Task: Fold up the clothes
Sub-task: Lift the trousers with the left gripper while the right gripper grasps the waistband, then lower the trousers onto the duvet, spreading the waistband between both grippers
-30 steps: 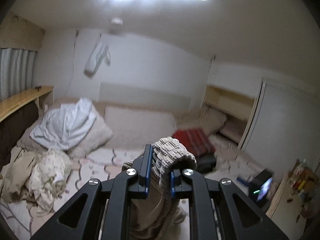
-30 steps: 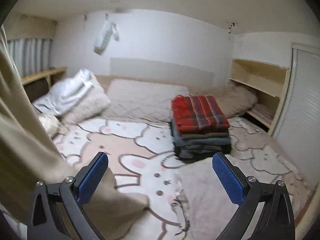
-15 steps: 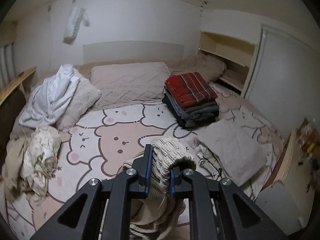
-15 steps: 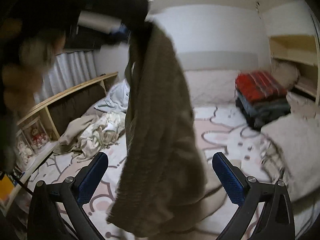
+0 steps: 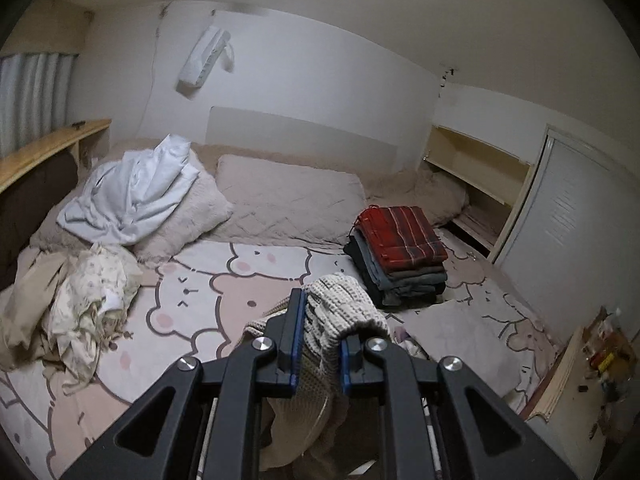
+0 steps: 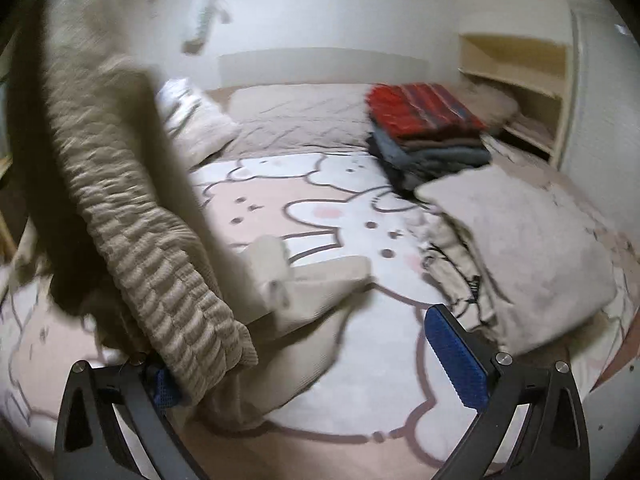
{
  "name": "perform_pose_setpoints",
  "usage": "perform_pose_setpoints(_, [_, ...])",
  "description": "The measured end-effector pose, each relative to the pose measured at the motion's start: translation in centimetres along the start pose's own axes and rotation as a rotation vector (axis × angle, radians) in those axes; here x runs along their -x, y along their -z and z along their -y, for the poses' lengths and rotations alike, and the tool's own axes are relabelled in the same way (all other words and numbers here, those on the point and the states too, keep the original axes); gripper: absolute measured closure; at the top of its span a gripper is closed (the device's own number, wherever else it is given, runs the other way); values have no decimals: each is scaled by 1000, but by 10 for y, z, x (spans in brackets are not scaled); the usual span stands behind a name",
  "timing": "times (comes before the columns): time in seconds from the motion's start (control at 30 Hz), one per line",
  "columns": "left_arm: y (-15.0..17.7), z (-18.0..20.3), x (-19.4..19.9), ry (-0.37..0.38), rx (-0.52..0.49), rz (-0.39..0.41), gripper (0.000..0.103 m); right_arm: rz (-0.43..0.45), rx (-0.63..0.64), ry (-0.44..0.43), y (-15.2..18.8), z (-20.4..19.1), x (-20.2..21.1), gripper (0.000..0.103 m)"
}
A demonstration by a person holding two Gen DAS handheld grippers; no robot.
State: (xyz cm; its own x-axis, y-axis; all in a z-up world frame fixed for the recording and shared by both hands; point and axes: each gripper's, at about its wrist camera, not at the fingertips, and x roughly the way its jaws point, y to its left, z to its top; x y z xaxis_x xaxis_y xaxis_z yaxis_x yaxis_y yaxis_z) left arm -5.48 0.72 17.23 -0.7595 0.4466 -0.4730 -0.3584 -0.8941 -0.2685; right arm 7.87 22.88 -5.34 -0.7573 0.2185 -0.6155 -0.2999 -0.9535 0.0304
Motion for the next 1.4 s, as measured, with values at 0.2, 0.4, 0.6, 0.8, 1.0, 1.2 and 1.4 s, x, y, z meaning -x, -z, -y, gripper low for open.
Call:
perform_pose_setpoints(0.2, [16,-30,12,-36,47,14,89,35,135,69,-16,2,-8,0])
perform_pose_setpoints(0.4, [26,-58,25,-124,56,76,87,255,326,223,-70,0,23,0])
perform_pose_setpoints(0.6, [12,-50,47,-256,-107,190,74,372,377,179,-160,9,68,0])
perform_pose_setpoints(0.8, [-38,-26,106,-308,-178,419,74,628,493,323,-224,-20,143,0])
perform_pose_setpoints(1.0, [-47,2,184,-376,-275,653,57,838,450,345,-247,-17,242,0])
perform_pose_setpoints(1.2, [-23,22,251,-375,-347,736,56,912,421,291,-227,5,320,0])
perform_pose_setpoints(1.4, [-19,29,293,-344,-368,671,56,883,437,244,-212,18,374,0])
